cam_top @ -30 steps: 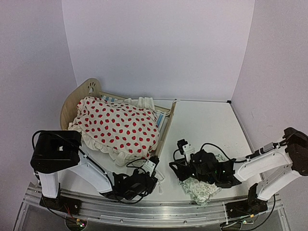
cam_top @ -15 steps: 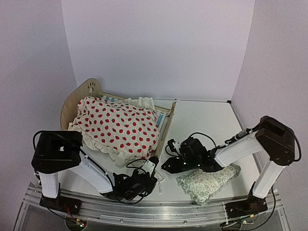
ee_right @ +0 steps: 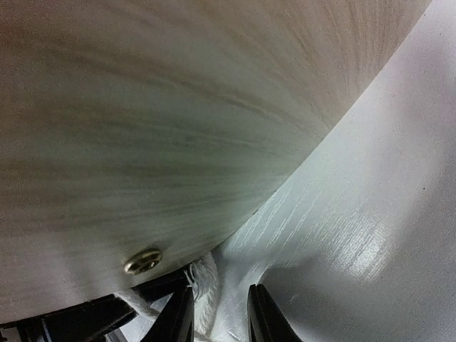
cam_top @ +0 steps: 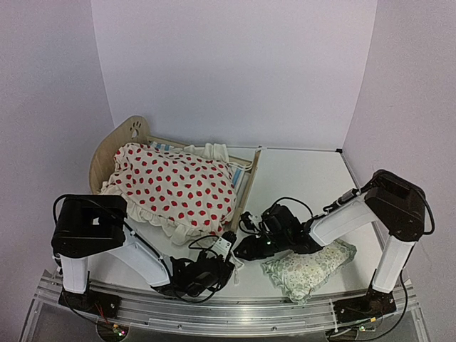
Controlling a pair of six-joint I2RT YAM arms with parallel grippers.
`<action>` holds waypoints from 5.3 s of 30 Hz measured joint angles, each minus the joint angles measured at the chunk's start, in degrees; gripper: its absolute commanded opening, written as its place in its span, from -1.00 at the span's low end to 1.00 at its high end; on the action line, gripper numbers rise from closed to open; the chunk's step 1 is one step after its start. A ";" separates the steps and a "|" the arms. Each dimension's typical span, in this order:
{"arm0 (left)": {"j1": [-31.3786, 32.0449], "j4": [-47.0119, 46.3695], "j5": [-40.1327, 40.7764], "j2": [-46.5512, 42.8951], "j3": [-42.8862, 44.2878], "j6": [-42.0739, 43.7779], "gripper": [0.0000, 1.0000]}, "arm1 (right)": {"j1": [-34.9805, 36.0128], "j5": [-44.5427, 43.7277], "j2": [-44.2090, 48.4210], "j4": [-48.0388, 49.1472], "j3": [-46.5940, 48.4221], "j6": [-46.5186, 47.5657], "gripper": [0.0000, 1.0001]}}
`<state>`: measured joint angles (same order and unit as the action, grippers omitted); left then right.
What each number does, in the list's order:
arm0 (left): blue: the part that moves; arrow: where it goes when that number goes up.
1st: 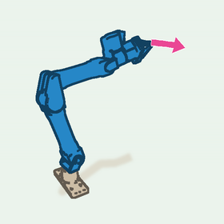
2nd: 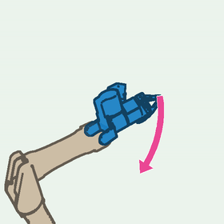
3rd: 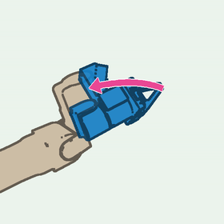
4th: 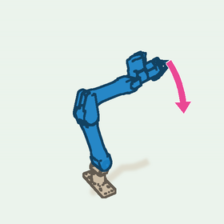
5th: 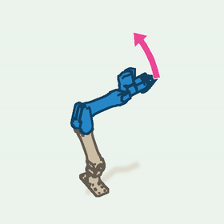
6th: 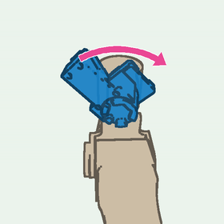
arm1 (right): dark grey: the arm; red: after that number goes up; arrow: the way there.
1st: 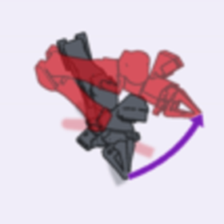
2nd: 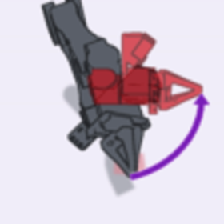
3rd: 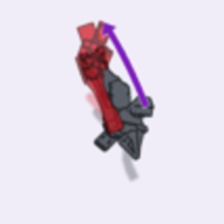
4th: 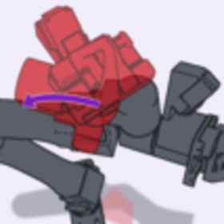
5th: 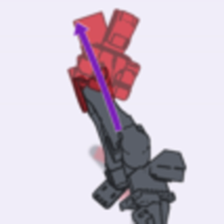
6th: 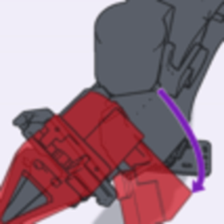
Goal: Set up the pet bed
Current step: Tie the right ropes of the mattress at the bed frame.
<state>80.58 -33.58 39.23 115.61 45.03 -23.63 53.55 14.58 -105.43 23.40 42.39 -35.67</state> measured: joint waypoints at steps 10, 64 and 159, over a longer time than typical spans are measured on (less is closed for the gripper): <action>0.00 -0.12 0.26 0.16 0.16 -0.47 -1.00 | -0.23 2.14 -0.42 0.20 -0.02 -1.11 -0.55; 2.03 -5.09 3.86 -1.47 -3.28 -6.58 -0.12 | -0.49 4.99 -3.21 16.55 -5.97 -3.82 -1.00; 7.19 41.69 -6.25 1.15 21.05 -16.51 -0.30 | -0.49 -2.44 2.06 15.91 -9.51 -4.36 -1.00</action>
<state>87.77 8.11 32.98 116.75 66.08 -40.14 53.06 12.14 -103.37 39.30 32.88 -40.03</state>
